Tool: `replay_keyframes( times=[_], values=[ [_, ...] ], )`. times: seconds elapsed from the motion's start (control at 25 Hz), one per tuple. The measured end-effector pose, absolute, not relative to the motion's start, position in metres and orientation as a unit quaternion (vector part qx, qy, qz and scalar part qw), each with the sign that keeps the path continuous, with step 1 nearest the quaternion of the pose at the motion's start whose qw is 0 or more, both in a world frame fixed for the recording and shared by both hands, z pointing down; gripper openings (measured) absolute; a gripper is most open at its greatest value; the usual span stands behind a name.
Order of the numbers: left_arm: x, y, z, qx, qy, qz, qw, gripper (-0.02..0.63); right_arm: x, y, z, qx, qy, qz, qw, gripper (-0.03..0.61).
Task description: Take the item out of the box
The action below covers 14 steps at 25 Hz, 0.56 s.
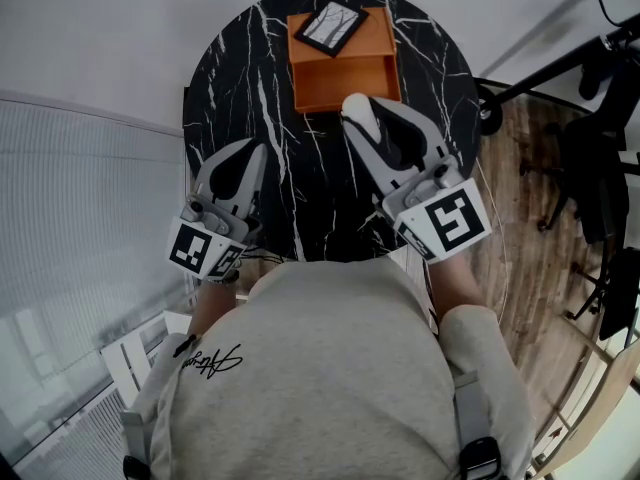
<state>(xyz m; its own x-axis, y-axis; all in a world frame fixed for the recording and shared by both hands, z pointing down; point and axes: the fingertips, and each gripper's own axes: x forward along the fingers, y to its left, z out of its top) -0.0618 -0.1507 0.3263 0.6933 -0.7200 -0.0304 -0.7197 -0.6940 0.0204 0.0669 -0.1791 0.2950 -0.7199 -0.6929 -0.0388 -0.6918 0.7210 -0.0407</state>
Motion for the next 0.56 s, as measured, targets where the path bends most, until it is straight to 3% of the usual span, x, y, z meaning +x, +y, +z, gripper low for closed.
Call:
replay_keyframes(
  times=[0.56],
  values=[
    [-0.0609, -0.1496, 0.3293, 0.919, -0.394, -0.022, 0.007, 0.003, 0.0708, -0.1780, 0.2946, -0.378, 0.925, -0.007, 0.026, 0.132]
  ],
)
